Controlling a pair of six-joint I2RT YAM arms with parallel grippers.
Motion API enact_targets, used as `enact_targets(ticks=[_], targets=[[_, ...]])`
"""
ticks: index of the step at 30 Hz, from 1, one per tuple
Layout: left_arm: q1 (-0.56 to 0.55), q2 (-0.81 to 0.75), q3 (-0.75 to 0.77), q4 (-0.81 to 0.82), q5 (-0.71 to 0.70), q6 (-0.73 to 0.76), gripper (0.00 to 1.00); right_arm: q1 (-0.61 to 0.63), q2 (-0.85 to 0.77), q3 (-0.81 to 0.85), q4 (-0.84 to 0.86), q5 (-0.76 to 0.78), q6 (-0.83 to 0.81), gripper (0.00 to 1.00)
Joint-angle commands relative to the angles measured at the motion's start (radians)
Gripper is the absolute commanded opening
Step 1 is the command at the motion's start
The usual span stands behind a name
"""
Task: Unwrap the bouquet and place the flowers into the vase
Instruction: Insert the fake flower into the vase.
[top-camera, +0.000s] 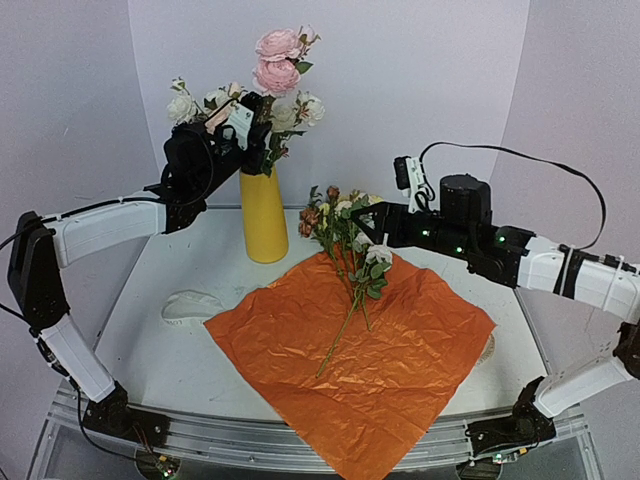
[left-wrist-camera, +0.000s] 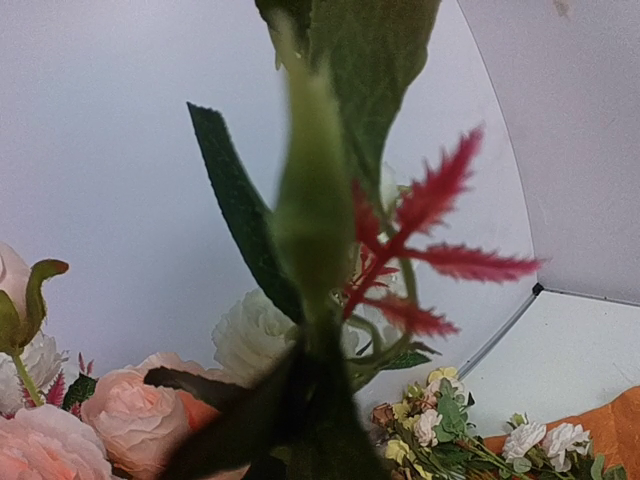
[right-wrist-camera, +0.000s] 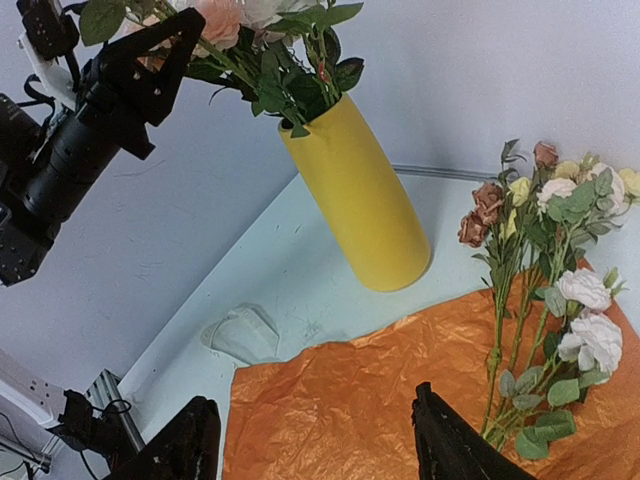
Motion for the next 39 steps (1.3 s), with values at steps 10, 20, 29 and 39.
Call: enact_targets(ticks=[10, 20, 29, 39], targets=[[0.007, 0.001, -0.085, 0.169, -0.094, 0.003, 0.00, 0.002, 0.142, 0.191, 0.130, -0.060, -0.044, 0.66], [0.012, 0.043, 0.017, 0.172, -0.109, 0.004, 0.00, 0.002, 0.082, 0.124, 0.130, -0.041, -0.043, 0.66], [0.016, 0.063, 0.049, 0.170, -0.131, -0.018, 0.00, 0.002, 0.063, 0.102, 0.130, -0.041, -0.044, 0.66], [0.039, 0.107, 0.065, 0.171, -0.154, 0.006, 0.00, 0.002, 0.056, 0.099, 0.125, -0.043, -0.046, 0.66]])
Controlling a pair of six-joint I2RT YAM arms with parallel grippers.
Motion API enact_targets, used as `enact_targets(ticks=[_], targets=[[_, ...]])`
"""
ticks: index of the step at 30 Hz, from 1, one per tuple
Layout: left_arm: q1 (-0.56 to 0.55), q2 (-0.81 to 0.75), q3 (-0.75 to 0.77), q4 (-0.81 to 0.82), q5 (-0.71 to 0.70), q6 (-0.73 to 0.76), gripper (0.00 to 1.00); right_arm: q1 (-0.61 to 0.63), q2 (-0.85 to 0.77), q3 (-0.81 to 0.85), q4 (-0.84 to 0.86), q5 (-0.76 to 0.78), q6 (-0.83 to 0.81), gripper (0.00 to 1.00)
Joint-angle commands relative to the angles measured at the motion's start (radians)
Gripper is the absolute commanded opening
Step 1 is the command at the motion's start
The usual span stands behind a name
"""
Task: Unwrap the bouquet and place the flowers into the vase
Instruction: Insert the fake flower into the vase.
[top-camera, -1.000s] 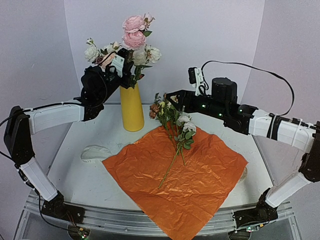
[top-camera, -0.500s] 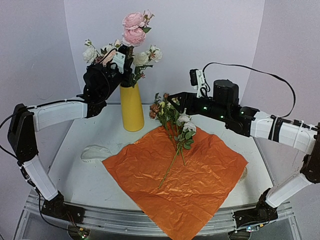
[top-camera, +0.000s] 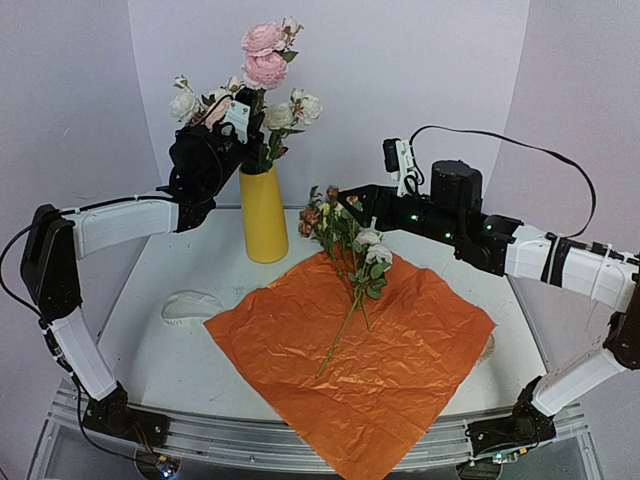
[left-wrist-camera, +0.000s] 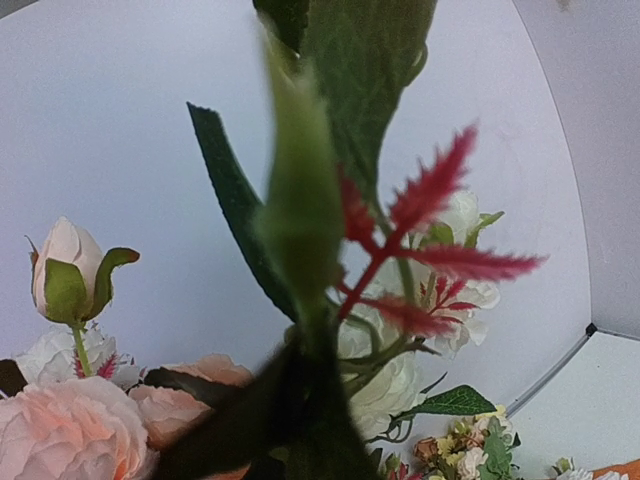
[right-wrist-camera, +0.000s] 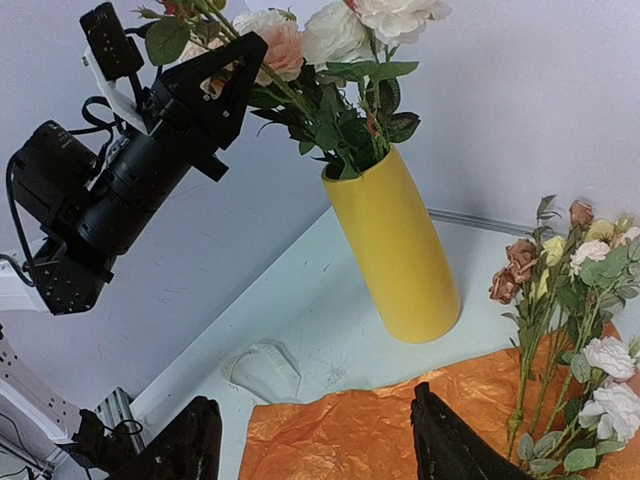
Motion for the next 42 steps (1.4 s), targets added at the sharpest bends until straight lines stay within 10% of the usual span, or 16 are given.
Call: enact_targets(ticks=[1, 42], targets=[[0.022, 0.019, 0.028, -0.003, -0.038, 0.000, 0.00, 0.002, -0.037, -0.002, 0.037, 0.005, -0.011, 0.66], [0.059, -0.038, -0.126, 0.000, 0.035, -0.166, 0.01, 0.002, -0.066, -0.018, 0.032, -0.008, 0.001, 0.66]])
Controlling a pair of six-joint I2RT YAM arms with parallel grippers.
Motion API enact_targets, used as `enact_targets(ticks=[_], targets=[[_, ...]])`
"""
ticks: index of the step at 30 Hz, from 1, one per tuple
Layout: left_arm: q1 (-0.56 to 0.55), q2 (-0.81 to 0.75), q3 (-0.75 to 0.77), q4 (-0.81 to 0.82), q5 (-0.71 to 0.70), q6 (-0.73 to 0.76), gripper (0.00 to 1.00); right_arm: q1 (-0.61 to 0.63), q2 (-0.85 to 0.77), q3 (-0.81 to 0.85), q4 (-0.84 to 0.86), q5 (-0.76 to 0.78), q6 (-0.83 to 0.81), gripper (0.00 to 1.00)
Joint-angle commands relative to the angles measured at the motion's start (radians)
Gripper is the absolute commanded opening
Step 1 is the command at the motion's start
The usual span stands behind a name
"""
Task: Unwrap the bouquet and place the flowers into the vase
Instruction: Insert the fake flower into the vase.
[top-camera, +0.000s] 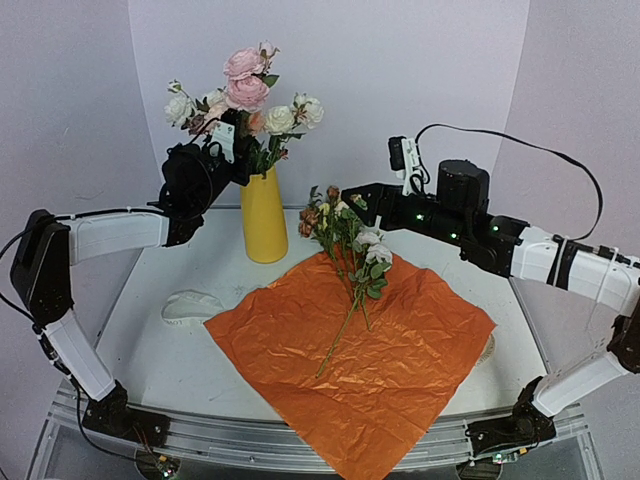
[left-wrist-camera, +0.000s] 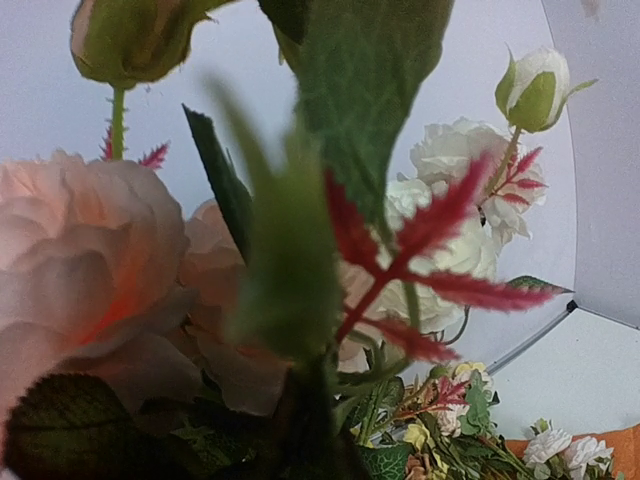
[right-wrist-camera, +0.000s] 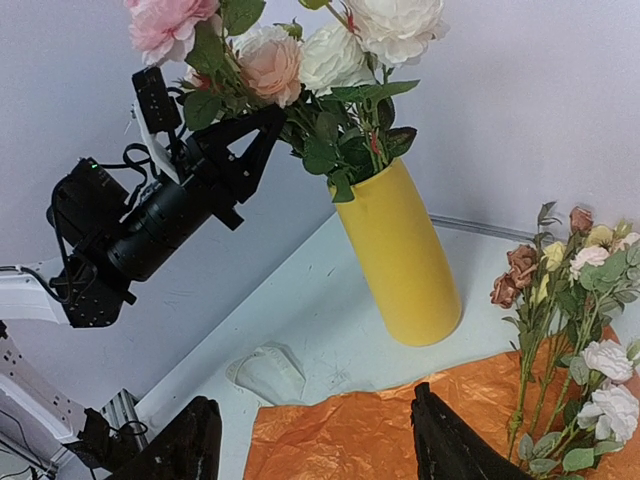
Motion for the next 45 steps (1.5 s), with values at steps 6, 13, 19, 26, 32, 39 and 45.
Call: enact_targets(ticks=[6, 13, 19, 26, 32, 39, 45], targets=[[0.008, 0.063, 0.052, 0.001, 0.012, -0.036, 0.01, 0.002, -0.040, -0.010, 0.031, 0.000, 0.000, 0.66], [0.008, 0.078, 0.034, 0.001, 0.001, -0.050, 0.02, 0.002, -0.044, -0.012, 0.031, 0.000, -0.002, 0.66], [0.008, 0.079, 0.017, -0.001, -0.004, -0.071, 0.04, 0.002, -0.044, -0.013, 0.031, 0.001, 0.000, 0.66], [0.008, 0.083, -0.005, -0.002, -0.033, -0.094, 0.10, 0.002, -0.047, -0.015, 0.031, 0.000, 0.001, 0.66], [0.008, 0.079, -0.017, -0.006, -0.041, -0.119, 0.31, 0.002, -0.047, -0.015, 0.030, -0.002, 0.003, 0.66], [0.008, 0.017, -0.045, -0.035, -0.028, -0.150, 0.38, 0.002, -0.044, -0.009, 0.027, 0.001, 0.000, 0.66], [0.008, -0.043, -0.098, -0.055, -0.021, -0.160, 0.46, 0.002, -0.032, -0.001, 0.026, -0.008, 0.001, 0.66]])
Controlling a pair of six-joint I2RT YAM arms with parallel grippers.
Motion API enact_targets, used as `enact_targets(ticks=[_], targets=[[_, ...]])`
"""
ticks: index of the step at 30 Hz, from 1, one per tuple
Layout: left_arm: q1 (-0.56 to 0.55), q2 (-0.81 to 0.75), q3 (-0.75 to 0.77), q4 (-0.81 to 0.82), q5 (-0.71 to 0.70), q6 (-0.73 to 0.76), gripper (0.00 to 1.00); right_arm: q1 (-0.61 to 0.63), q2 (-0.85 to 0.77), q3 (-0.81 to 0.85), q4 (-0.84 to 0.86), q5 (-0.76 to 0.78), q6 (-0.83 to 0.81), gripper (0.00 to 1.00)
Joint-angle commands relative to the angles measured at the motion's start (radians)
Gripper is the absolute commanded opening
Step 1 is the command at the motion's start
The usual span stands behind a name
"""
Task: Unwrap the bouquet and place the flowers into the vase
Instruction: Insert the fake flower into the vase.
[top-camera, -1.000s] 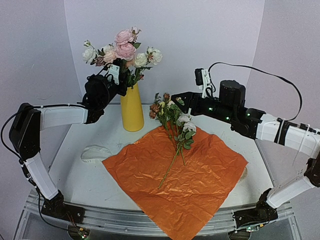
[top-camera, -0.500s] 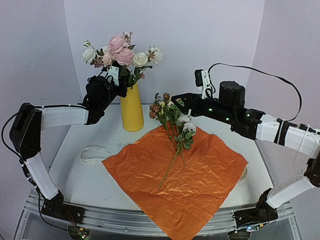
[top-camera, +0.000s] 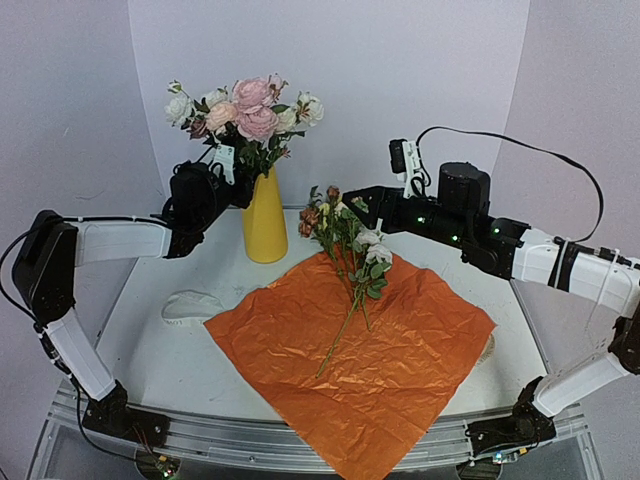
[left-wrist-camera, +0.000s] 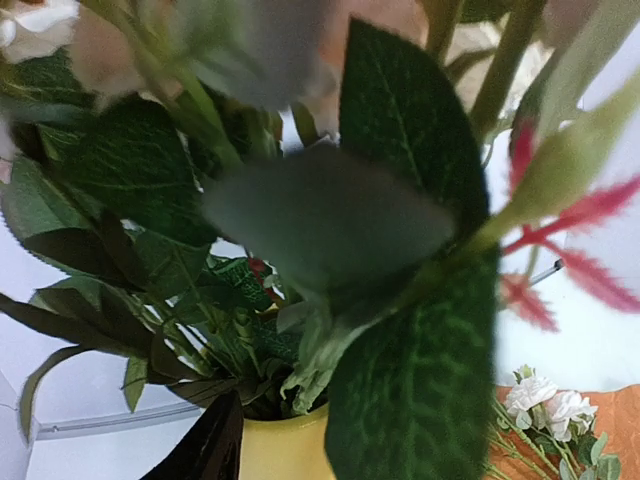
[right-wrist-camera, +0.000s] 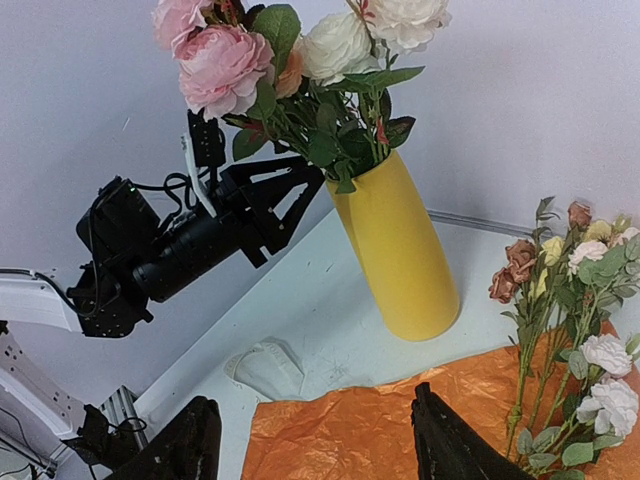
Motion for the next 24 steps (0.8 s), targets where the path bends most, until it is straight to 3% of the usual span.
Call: enact_targets(ticks=[1, 7, 13, 20, 24], targets=[[0.002, -0.114, -0.040, -0.002, 0.013, -0.026, 0.51, 0.002, -0.017, 0.018, 0.025, -0.008, 0.002, 0.66], [0.001, -0.203, -0.113, -0.013, 0.048, -0.042, 0.56, 0.002, -0.023, 0.015, 0.024, -0.005, -0.002, 0.66], [0.002, -0.311, -0.176, -0.012, 0.197, 0.003, 0.54, 0.002, -0.027, 0.015, 0.021, -0.001, -0.006, 0.67], [0.002, -0.279, -0.135, -0.008, 0.322, 0.156, 0.55, 0.002, -0.024, 0.011, 0.019, -0.007, -0.002, 0.67], [0.001, -0.236, -0.082, -0.006, 0.282, 0.202, 0.49, 0.002, -0.030, 0.005, 0.019, -0.005, 0.001, 0.67]])
